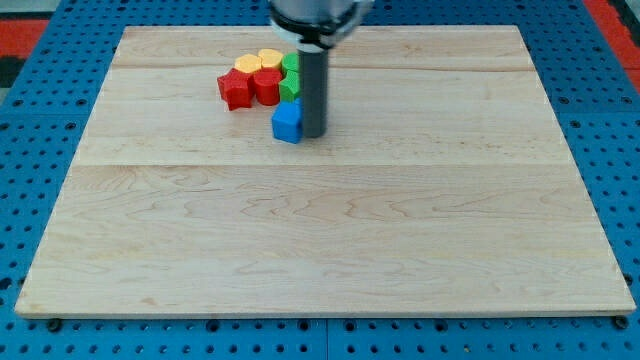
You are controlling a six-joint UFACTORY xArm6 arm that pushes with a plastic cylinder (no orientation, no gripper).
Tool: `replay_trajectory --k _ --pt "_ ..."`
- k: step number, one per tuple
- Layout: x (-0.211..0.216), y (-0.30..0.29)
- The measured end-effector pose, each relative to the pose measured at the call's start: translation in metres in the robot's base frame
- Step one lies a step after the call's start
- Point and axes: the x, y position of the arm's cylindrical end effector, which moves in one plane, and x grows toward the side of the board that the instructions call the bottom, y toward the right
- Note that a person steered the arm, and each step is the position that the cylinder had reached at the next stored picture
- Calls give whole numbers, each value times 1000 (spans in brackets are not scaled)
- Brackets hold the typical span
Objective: Move the red staryellow hexagonblue cube towards the group of blocks
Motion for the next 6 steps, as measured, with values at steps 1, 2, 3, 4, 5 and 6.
replay_trajectory --k 1,2,3,4,5,6 --pt "-24 -26" --pt "-4 -16" --pt "42 -20" --pt "21 -56" --pt "-11 -57" --pt "-11 -57"
